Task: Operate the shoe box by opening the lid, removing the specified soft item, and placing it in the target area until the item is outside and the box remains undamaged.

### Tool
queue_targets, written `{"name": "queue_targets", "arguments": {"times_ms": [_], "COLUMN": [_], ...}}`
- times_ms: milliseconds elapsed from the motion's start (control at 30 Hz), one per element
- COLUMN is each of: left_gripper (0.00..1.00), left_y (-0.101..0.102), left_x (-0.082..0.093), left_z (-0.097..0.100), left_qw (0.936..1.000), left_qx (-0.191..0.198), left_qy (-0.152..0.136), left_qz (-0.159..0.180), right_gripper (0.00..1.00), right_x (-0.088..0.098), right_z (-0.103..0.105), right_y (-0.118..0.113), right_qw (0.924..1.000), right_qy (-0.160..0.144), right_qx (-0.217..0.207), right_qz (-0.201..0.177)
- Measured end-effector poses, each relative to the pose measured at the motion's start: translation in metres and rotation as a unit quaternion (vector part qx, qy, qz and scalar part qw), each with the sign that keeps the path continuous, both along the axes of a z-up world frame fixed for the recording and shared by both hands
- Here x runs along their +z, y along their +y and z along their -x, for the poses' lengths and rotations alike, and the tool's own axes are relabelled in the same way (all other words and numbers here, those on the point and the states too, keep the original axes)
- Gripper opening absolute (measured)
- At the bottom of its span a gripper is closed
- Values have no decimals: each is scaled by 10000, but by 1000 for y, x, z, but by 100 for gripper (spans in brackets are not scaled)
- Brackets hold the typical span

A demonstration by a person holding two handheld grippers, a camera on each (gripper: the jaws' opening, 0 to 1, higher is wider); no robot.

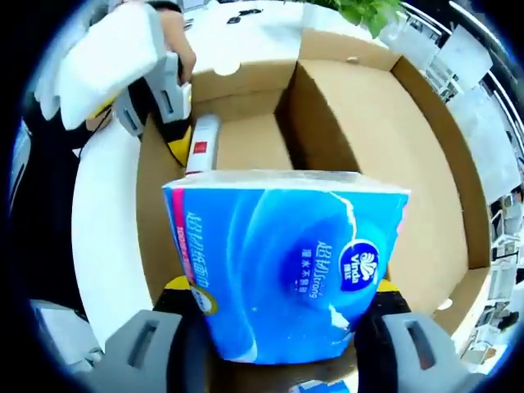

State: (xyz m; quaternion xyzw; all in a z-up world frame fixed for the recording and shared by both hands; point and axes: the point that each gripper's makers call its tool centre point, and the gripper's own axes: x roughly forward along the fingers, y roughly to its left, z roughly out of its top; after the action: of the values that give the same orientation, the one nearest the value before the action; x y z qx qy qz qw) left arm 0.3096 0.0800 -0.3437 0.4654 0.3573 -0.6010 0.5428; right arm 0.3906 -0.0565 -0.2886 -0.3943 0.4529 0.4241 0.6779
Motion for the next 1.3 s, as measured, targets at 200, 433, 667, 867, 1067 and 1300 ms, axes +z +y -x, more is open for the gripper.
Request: {"name": "queue_targets", "arguments": {"times_ms": [200,433,667,867,1067,1300], "left_gripper": [2,2,2,3,3,3], "left_y": [0,0,1,1,2,2], "left_x": [0,0,0,0,0,0], "left_z": [2,2,3,2,2,2], "left_qw": [10000,10000,10000,10000,10000,10000], "left_qx": [3,11,5,-2,-6,-7], "left_qy": [-15,-30,-24,-15,-15,-29], "left_qz": [-6,-13,-4,-2,-6,-21], "right_gripper": [72,72,72,72,72,72], "right_x": [16,25,42,68,102,123], "right_z": [3,8,17,24,37,57], "right_y": [0,-2,-11,-28,-42,-71], "right_qw": [9999,9997,9994,9982,9949,9908], "right_qy": [-116,-217,-329,-599,-995,-1342], "right_qx": [-48,47,30,-24,-95,-167], "right_qz": [-76,58,75,23,-121,69]}}
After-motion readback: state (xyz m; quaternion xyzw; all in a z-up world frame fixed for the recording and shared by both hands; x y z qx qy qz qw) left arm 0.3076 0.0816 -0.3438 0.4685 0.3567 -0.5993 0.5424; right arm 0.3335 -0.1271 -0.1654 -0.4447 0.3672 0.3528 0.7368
